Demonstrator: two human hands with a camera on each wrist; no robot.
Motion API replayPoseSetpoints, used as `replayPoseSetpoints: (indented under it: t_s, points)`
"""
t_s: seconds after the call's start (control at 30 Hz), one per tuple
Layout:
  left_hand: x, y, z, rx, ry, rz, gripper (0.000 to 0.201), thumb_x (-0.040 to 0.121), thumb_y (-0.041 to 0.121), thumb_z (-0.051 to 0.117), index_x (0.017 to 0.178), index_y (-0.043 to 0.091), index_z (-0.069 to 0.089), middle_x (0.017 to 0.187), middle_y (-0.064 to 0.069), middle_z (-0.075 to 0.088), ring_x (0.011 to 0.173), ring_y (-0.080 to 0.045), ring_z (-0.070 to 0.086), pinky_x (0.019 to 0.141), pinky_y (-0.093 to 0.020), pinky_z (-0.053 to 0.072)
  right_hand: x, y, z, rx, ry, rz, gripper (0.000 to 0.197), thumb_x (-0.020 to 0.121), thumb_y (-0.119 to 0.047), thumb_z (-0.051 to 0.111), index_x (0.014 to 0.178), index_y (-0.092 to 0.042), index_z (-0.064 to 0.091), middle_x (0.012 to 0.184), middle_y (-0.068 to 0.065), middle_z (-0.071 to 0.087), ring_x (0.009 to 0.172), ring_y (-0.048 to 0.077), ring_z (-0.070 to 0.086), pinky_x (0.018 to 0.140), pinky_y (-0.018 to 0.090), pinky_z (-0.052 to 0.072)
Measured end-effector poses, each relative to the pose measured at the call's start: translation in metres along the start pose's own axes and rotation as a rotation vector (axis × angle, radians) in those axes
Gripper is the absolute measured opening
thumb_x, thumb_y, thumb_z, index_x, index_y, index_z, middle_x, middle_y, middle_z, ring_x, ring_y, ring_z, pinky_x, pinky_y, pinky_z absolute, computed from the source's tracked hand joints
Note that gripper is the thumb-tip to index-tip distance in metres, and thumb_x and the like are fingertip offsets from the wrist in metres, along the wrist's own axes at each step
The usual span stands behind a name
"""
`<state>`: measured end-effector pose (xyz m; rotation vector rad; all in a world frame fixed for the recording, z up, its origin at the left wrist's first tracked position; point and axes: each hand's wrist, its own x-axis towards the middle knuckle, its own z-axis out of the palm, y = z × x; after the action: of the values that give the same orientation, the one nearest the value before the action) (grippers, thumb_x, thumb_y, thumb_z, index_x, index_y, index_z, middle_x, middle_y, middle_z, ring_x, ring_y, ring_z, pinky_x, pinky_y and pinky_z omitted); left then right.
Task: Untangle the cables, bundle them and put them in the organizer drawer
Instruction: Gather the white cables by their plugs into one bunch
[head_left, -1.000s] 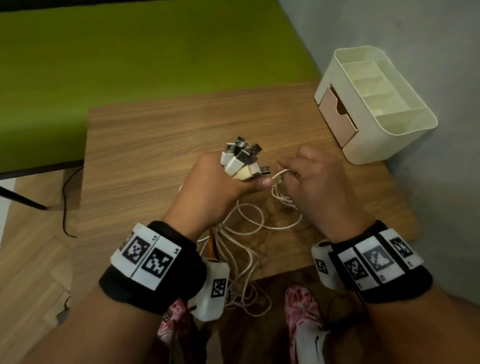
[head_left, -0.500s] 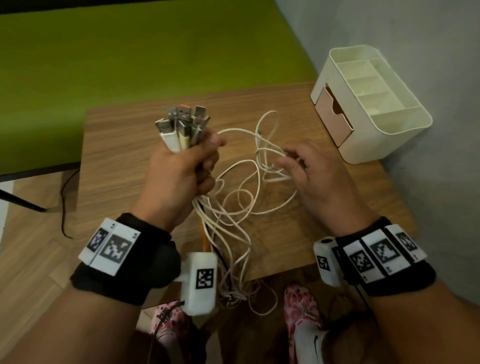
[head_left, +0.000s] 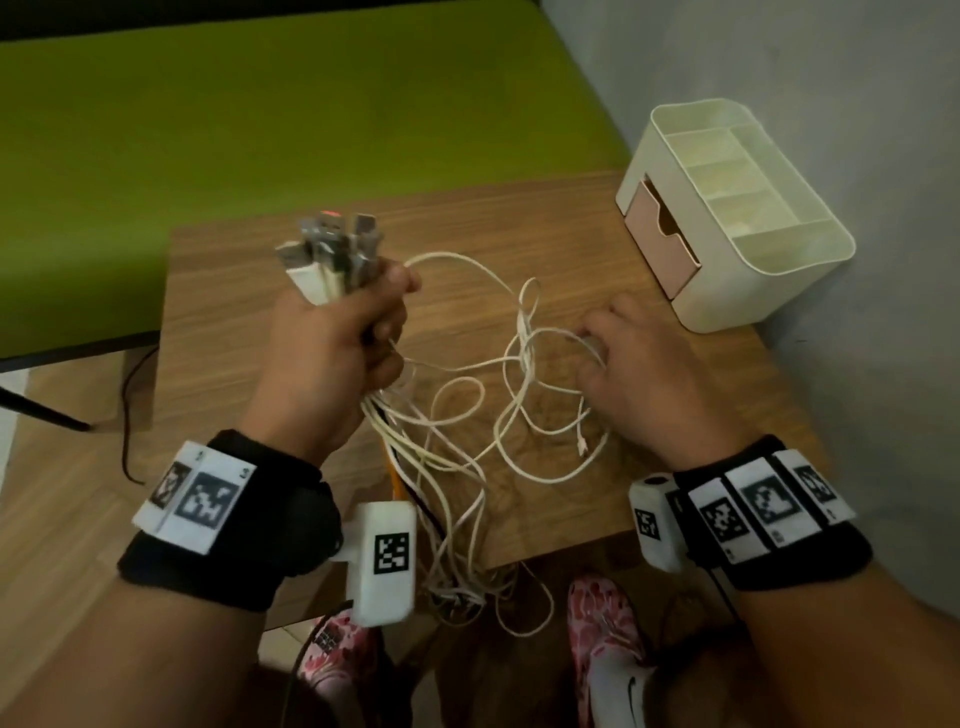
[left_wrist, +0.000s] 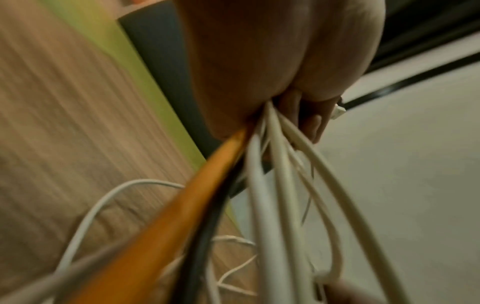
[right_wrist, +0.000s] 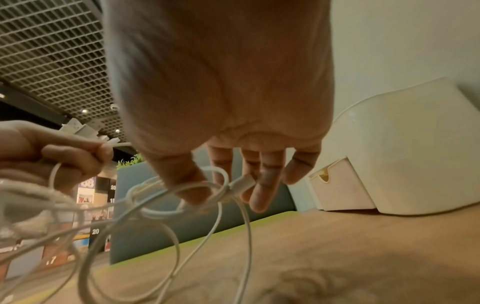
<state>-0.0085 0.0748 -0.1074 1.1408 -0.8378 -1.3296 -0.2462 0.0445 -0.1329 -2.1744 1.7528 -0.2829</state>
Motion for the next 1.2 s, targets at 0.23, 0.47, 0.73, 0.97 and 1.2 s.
replayPoseSetpoints:
  t_s: [0.23, 0.47, 0.73, 0.97, 1.2]
  points:
    - [-0.005, -0.014, 0.018, 0.248, -0.108, -0.005, 0.022, 0.082, 0.02, 0.071, 0.082, -0.001, 0.064, 0.05, 0.004, 0.04, 0.043, -0.011, 0.026, 0.044, -0.023, 0.018, -0.011, -0.023, -0.011, 0.446, 0.244, -0.276, 0.047, 0.081, -0.021, 0.057, 0.128, -0.018, 0.059, 0.121, -0.008, 0.05, 0.114, 0.005, 0.05, 0.098, 0.02, 0.042]
    - [-0.011, -0.007, 0.02, -0.009, -0.143, 0.012, 0.009, 0.085, 0.017, 0.06, 0.081, 0.009, 0.06, 0.052, 0.005, 0.037, 0.042, -0.006, 0.026, 0.04, -0.017, 0.02, -0.01, -0.024, 0.006, 0.479, -0.112, -0.117, 0.007, 0.098, -0.022, 0.056, 0.101, -0.024, 0.063, 0.086, -0.012, 0.064, 0.078, 0.002, 0.06, 0.063, 0.02, 0.046]
    - [0.004, -0.004, -0.008, 0.301, 0.146, 0.01, 0.012, 0.092, 0.01, 0.061, 0.081, 0.01, 0.067, 0.057, -0.001, 0.054, 0.039, -0.007, 0.036, 0.042, -0.021, 0.026, -0.004, -0.014, -0.007, 0.559, 0.044, 0.011, 0.009, 0.098, -0.03, 0.056, 0.095, -0.031, 0.064, 0.082, -0.011, 0.067, 0.073, 0.0, 0.06, 0.062, 0.015, 0.045]
    - [0.0, -0.009, -0.003, 0.671, 0.257, 0.122, 0.016, 0.089, 0.023, 0.07, 0.075, 0.015, 0.067, 0.058, 0.011, 0.06, 0.05, -0.002, 0.05, 0.05, -0.024, 0.036, 0.002, -0.002, 0.005, 0.28, 0.304, -0.297, 0.016, 0.097, -0.016, 0.059, 0.103, -0.012, 0.073, 0.083, -0.004, 0.065, 0.076, 0.005, 0.053, 0.069, 0.012, 0.039]
    - [-0.01, -0.015, 0.022, 0.777, 0.02, 0.236, 0.009, 0.089, 0.021, 0.07, 0.094, 0.015, 0.074, 0.09, 0.004, 0.073, 0.076, -0.002, 0.062, 0.067, -0.021, 0.045, -0.002, -0.017, 0.015, 0.059, 0.389, -0.505, 0.014, 0.089, -0.008, 0.059, 0.095, -0.004, 0.071, 0.075, 0.006, 0.056, 0.069, 0.025, 0.052, 0.06, 0.037, 0.041]
